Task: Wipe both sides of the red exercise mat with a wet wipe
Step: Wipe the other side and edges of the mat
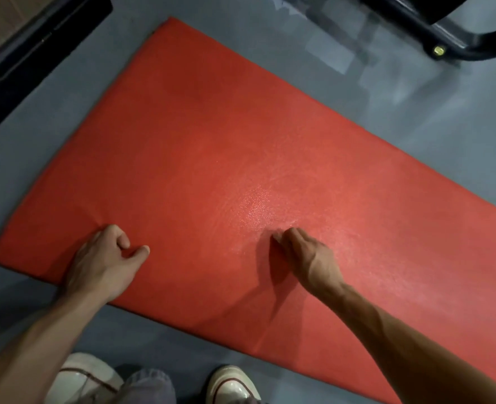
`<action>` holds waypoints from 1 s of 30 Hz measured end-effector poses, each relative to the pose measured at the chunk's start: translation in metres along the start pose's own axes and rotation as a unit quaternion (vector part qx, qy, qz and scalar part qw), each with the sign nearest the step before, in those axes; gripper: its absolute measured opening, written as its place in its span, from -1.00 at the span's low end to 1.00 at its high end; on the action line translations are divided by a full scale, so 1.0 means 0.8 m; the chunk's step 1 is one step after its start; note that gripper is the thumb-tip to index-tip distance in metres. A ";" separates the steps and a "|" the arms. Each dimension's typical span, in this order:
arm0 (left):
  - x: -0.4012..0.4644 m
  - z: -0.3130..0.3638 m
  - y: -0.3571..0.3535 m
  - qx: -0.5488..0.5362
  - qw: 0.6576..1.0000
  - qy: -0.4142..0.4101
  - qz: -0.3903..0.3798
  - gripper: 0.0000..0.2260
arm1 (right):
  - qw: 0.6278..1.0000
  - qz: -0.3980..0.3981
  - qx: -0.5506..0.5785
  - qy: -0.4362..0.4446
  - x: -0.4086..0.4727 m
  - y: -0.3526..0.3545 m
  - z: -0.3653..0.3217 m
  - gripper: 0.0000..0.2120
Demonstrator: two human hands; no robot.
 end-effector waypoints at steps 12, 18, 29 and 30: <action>-0.001 0.001 0.001 0.004 1.000 -0.006 0.003 -0.65 | 0.936 0.031 0.278 -0.214 0.026 0.038 0.059 -0.91; 0.000 0.004 -0.001 0.017 1.000 0.000 0.001 -0.65 | 0.947 0.005 0.240 -0.212 -0.002 0.041 0.039 -0.88; 0.004 0.001 -0.006 0.024 1.000 0.014 0.009 -0.65 | 0.973 0.038 0.211 -0.084 0.063 0.061 -0.009 -0.91; 0.004 0.001 -0.006 0.025 1.000 0.013 0.011 -0.65 | 0.975 0.019 0.192 -0.112 0.059 0.046 0.004 -0.88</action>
Point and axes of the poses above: each hand's wrist, its own x-axis towards the middle knuckle, its own y-axis out of the back of the hand, z = x × y, the point moved 2 cm from there along x, towards the middle knuckle, and after that the axes turned 15 degrees about -y, right-handed, at the moved point
